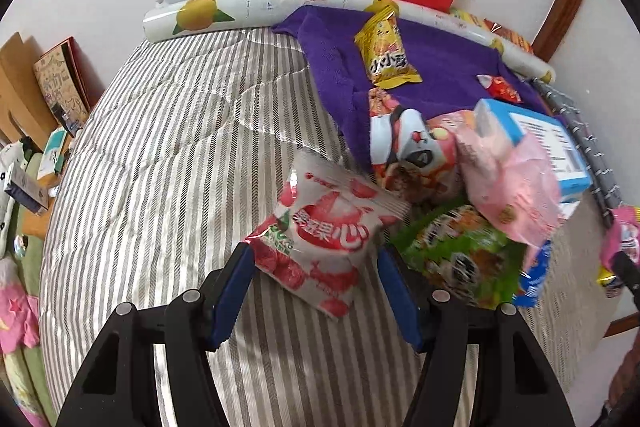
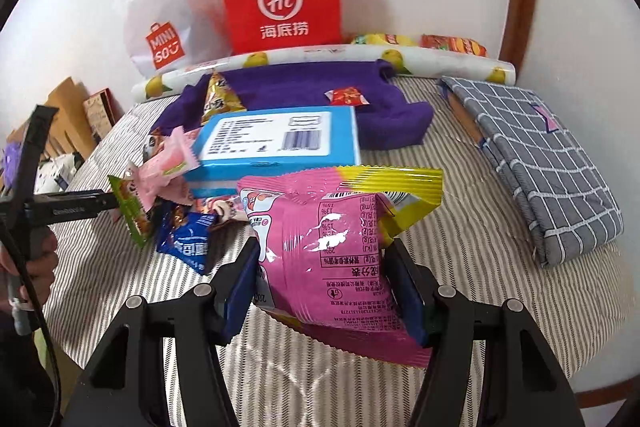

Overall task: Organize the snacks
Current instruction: 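Grasp the white-and-red snack bag with the left tool while the right tool lifts the pink bag, then carry the pink bag and white-and-red bag over the purple towel with both tools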

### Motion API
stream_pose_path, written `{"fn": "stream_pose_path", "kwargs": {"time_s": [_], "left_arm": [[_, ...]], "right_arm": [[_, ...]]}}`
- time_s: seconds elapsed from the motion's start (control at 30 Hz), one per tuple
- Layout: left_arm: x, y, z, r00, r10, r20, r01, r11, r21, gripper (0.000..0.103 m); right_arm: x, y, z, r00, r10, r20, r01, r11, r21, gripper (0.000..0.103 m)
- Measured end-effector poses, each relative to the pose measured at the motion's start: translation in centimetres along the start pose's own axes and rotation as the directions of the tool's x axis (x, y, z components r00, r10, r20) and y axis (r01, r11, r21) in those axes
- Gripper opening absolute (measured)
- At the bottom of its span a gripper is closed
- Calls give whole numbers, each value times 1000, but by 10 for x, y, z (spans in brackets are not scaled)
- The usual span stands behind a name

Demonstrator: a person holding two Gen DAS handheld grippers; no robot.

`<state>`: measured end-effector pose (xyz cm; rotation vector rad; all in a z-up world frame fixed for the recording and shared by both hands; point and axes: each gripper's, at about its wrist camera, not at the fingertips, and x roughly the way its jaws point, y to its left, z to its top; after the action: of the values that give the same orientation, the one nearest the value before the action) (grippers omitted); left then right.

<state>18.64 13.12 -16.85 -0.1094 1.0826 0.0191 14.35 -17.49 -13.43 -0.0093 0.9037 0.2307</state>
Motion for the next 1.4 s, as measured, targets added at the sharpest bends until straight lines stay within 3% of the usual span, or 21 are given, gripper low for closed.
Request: {"fn": "stream_pose_path", "kwargs": {"time_s": [0.4, 0.57, 0.67, 1.13, 1.4], "left_arm": [[16, 0, 9, 997, 26, 67, -28, 999, 33, 62], [9, 4, 8, 996, -33, 80, 31, 999, 30, 46], [4, 6, 7, 995, -42, 87, 40, 999, 22, 44], [-26, 20, -14, 993, -74, 95, 77, 997, -29, 42], [-49, 6, -25, 990, -89, 110, 90, 996, -10, 42]], "right_arm": [[28, 5, 2, 998, -3, -62, 2, 1000, -12, 62], [34, 9, 3, 997, -7, -74, 6, 1000, -22, 62], [37, 10, 4, 997, 6, -81, -7, 1000, -7, 62], [21, 21, -2, 998, 8, -55, -9, 1000, -19, 62], [6, 28, -5, 999, 20, -33, -21, 999, -31, 62]]}}
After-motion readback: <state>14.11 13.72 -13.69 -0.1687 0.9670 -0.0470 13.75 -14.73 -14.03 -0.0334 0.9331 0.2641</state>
